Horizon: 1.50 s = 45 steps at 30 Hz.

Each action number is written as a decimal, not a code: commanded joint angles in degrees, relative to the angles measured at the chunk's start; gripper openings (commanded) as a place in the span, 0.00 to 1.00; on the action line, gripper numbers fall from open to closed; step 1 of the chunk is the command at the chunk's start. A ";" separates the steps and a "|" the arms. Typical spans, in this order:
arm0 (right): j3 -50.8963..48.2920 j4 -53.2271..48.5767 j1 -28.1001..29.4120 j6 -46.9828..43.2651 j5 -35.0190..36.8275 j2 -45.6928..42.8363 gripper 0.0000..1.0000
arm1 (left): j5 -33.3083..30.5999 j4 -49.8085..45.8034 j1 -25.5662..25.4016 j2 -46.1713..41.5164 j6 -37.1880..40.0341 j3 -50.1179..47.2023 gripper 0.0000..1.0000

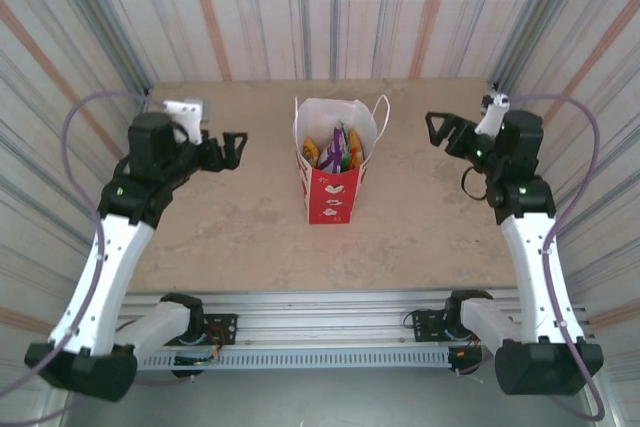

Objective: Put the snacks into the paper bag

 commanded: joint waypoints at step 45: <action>-36.45 67.48 -2.47 -20.67 15.64 33.21 0.99 | -22.19 77.93 8.58 30.63 11.13 -43.47 0.99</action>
